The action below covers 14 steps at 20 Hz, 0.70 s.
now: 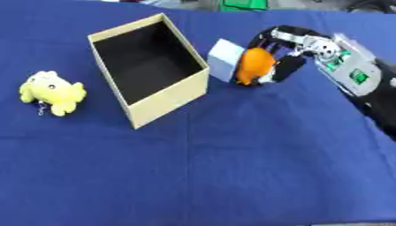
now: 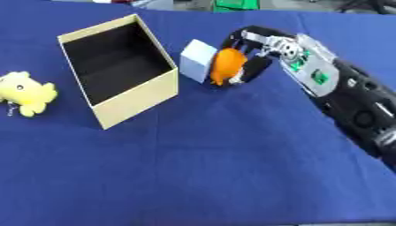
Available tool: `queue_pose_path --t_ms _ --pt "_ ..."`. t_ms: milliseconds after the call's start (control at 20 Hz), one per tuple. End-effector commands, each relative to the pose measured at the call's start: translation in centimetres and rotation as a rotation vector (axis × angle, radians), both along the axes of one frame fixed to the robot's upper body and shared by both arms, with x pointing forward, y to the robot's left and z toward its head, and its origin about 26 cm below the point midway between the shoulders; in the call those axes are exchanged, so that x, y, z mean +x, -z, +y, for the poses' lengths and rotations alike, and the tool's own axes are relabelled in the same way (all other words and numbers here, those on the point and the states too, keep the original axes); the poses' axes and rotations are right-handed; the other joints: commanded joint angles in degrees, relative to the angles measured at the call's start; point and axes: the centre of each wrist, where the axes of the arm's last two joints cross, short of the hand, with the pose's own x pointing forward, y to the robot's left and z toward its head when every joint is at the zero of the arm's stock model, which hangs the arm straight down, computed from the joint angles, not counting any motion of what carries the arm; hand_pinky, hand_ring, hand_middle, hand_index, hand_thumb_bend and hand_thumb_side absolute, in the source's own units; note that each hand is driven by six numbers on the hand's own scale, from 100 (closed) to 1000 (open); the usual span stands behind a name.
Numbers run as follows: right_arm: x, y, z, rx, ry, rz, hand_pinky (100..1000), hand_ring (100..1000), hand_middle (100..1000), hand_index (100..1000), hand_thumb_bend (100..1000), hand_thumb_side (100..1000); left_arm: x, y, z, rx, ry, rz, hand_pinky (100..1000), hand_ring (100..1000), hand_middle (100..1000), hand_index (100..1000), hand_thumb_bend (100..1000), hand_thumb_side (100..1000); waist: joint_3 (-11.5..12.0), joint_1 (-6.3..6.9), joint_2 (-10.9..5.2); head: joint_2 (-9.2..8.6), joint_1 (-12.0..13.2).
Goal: Pick up objects on the table and place them in the box.
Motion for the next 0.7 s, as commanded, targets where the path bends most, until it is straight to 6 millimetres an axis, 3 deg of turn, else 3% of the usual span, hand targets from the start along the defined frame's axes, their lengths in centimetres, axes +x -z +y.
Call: queue_pose_path --t_ms 50,100,150,700 --pt "-0.04 -1.21 -0.45 0.013 0.022 -0.037 756 830 766 793 159 212 -0.37 -0.99 0.01 0.017 0.003 -0.036 611 858 751 836 602 1000 0.1 0.23 -0.88 -0.57 0.0" --pt "-0.10 -1.22 -0.41 0.020 0.021 -0.036 756 830 766 793 159 212 -0.37 -1.00 0.02 0.017 0.003 -0.035 611 858 751 836 602 1000 0.1 0.23 -0.88 -0.56 0.0" --pt "-0.16 -1.23 -0.36 0.026 0.019 -0.034 750 825 744 778 100 141 -0.37 -1.00 0.02 0.018 0.003 -0.035 609 856 748 835 601 1000 0.1 0.22 -0.88 -0.55 0.0" --pt "-0.90 -1.95 0.18 0.065 0.012 -0.027 737 814 701 746 100 100 -0.37 -1.07 0.00 0.018 0.005 -0.037 607 851 742 833 597 1000 0.1 -0.12 -1.03 -0.65 0.3"
